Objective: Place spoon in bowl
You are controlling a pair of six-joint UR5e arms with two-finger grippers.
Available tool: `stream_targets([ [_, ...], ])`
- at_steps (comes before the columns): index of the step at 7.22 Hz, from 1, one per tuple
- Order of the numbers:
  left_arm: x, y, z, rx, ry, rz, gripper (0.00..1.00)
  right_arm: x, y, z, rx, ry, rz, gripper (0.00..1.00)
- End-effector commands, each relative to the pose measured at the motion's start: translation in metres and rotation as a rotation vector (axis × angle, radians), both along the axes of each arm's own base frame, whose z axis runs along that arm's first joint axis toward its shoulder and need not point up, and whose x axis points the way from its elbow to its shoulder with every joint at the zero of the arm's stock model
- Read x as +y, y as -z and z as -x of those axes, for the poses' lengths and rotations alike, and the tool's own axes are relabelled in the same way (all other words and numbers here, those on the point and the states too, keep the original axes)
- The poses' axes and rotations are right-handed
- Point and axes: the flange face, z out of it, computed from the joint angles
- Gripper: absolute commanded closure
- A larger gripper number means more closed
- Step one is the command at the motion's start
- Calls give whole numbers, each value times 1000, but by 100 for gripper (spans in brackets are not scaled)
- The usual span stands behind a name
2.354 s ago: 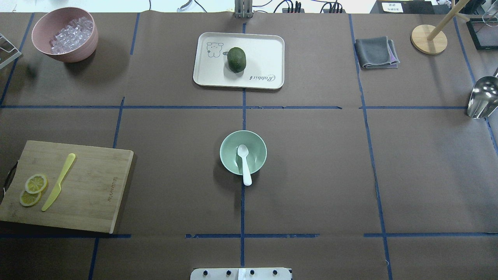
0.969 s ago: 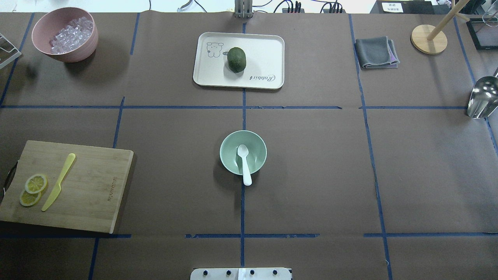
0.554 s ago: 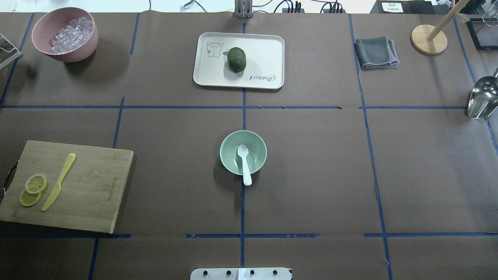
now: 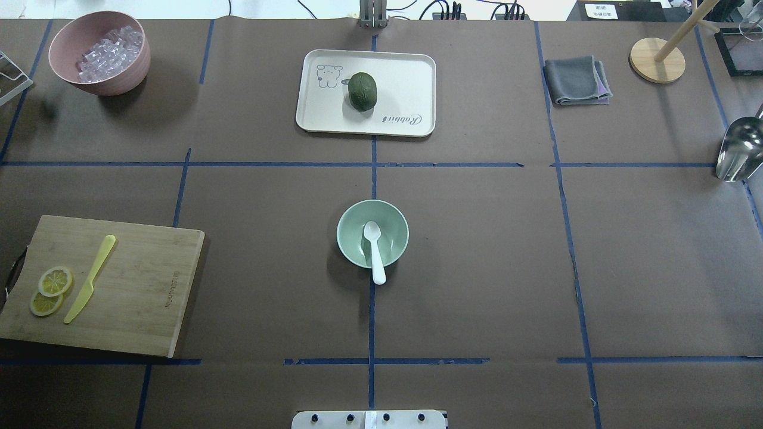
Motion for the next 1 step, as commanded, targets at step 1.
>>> stream_targets([
  [1,0,1,0,0,0,-3,0,0,0,-1,1,-3,-2,0],
])
